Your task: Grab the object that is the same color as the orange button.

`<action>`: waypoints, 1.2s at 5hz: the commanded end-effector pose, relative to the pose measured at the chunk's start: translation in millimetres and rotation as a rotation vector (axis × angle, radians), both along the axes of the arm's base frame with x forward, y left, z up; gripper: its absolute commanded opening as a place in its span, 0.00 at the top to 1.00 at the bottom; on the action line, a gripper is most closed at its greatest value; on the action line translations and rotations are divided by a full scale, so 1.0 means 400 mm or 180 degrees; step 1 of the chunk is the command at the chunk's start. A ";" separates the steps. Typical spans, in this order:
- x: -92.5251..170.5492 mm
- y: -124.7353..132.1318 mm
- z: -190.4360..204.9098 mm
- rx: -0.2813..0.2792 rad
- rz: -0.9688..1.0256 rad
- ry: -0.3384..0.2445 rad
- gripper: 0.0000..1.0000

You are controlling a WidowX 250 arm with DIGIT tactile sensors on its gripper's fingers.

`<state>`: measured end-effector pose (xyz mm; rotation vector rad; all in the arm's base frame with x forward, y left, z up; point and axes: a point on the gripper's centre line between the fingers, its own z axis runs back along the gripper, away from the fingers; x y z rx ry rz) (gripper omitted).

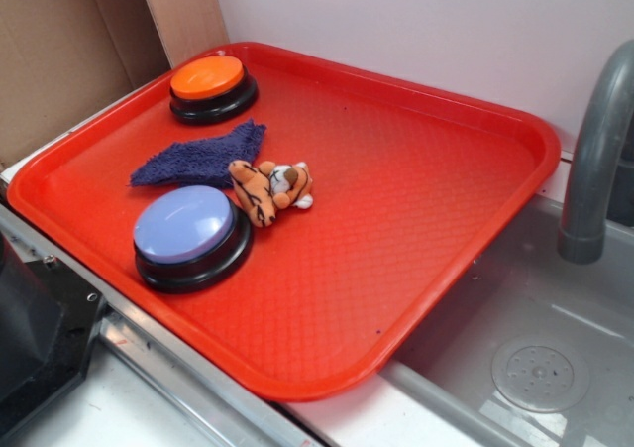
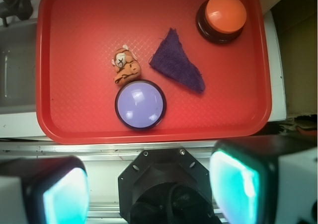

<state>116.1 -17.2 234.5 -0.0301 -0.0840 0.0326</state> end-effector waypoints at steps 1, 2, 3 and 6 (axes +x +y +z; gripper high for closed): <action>0.000 0.000 0.000 0.0000 0.0000 0.0000 0.00; 0.037 -0.009 -0.072 -0.0005 0.0041 -0.0157 0.00; 0.082 -0.023 -0.152 0.0051 -0.0189 -0.0167 0.00; 0.238 -0.073 -0.396 0.0173 -0.0411 -0.0534 0.00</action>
